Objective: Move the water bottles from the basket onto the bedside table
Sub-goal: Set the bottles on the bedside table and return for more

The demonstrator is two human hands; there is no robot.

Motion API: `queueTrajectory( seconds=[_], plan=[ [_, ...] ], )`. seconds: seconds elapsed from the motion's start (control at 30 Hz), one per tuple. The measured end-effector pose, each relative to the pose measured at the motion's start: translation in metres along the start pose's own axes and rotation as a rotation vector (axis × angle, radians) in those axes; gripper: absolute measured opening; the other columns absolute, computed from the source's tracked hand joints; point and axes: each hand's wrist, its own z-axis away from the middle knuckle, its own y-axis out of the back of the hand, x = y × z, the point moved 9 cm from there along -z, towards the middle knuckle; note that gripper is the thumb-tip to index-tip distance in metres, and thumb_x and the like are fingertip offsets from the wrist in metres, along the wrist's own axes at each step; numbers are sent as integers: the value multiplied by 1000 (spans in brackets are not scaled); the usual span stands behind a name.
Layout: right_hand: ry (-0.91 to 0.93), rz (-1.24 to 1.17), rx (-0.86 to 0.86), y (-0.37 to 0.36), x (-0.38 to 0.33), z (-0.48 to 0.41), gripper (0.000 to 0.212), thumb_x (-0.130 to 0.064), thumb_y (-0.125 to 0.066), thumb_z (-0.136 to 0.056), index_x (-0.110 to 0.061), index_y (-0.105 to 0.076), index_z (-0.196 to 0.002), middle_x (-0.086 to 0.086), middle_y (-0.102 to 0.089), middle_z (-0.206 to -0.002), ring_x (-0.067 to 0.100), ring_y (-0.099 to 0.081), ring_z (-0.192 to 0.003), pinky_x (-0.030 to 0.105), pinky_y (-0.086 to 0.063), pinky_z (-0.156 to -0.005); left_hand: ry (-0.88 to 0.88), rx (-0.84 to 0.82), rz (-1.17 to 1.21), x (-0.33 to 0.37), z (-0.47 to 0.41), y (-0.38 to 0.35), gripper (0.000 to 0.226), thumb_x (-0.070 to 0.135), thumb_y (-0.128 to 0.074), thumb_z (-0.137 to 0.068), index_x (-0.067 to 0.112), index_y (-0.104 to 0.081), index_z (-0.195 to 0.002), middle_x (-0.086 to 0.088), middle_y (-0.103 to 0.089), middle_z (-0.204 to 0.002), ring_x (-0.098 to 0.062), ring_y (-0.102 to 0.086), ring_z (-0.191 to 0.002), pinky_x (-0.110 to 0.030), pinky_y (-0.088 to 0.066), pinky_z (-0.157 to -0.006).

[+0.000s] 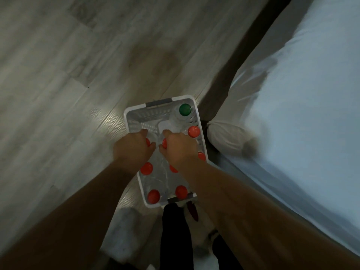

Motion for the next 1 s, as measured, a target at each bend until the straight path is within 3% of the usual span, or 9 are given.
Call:
queueTrajectory(
  seconds=[0.2, 0.33, 0.43, 0.5, 0.67, 0.87, 1.0],
  plan=[
    [31, -19, 8, 10, 4, 10, 21, -34, -49, -93, -19, -54, -106, 1, -57, -83, 20, -58, -78, 28, -35, -62, -33, 13, 4, 6, 10, 17, 32, 41, -50, -91, 20, -59, -112, -4, -67, -88, -19, -59, -73, -28, -46, -64],
    [44, -27, 50, 36, -4, 32, 24, -39, -49, -92, -23, -54, -110, -1, -53, -82, 18, -51, -79, 29, -36, -64, -25, 56, 25, 14, 30, 55, 40, 43, -52, -90, 26, -57, -126, -8, -69, -102, -26, -65, -91, -31, -47, -72],
    [41, -60, 52, 62, -9, 59, 30, -40, -49, -93, -24, -53, -117, -2, -50, -83, 18, -51, -79, 30, -39, -65, -38, 87, 50, 24, 54, 85, 44, 45, -52, -88, 31, -54, -130, -7, -70, -102, -26, -65, -91, -30, -46, -71],
    [22, -138, 58, 81, -9, 83, 33, -39, -50, -92, -22, -53, -120, -1, -60, -87, 17, -57, -77, 29, -44, -66, -42, 113, 71, 33, 75, 109, 42, 44, -52, -89, 32, -55, -129, -7, -71, -100, -27, -65, -91, -29, -43, -69],
    [-80, -252, 117, 130, -2, 165, 40, -46, -49, -93, -30, -47, -130, 0, -67, -104, 17, -65, -88, 30, -51, -81, -13, 185, 128, 55, 144, 167, 42, 48, -52, -88, 34, -55, -128, -4, -71, -103, -28, -65, -95, -34, -47, -77],
    [-174, -541, 344, 190, 35, 305, 32, -41, -59, -90, -30, -61, -119, -7, -70, -104, 4, -60, -86, 28, -52, -89, -137, 200, 145, 123, 232, 208, 38, 47, -53, -89, 30, -59, -122, -1, -71, -96, -18, -63, -82, -28, -44, -71],
    [-294, -533, 463, 203, 91, 397, 30, -40, -67, -81, -33, -66, -110, -2, -73, -102, 19, -67, -95, 35, -54, -84, -256, 147, 185, 186, 295, 201, 36, 42, -56, -87, 30, -60, -121, -2, -69, -106, -18, -63, -89, -29, -44, -73]
  ],
)
